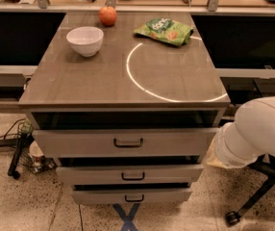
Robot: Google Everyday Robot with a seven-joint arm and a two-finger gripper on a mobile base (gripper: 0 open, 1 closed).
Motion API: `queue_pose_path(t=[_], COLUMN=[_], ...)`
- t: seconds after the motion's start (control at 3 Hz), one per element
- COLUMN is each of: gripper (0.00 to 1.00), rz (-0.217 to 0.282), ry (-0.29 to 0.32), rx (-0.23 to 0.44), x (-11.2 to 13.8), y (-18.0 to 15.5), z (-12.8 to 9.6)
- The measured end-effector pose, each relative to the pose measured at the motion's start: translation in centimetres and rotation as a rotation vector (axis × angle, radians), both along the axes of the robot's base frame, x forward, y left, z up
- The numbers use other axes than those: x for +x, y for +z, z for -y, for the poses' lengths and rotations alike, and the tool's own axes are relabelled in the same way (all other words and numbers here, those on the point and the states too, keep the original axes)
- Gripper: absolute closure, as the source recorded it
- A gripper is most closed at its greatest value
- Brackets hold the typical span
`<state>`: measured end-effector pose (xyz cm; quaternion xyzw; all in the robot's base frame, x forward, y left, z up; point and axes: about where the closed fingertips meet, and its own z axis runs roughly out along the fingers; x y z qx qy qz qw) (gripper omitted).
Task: Close top drawer
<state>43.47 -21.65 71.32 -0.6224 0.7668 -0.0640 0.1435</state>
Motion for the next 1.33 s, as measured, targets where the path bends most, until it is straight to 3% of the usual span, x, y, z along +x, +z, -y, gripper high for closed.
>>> queue_pose_path(t=[1.0,1.33], gripper=[1.00,0.82], rz=[0.283,0.304], ry=[-0.021,-0.020], rx=[-0.086,-0.080], x=[0.4,0.8], y=[21.6,22.7], z=[4.0,3.8])
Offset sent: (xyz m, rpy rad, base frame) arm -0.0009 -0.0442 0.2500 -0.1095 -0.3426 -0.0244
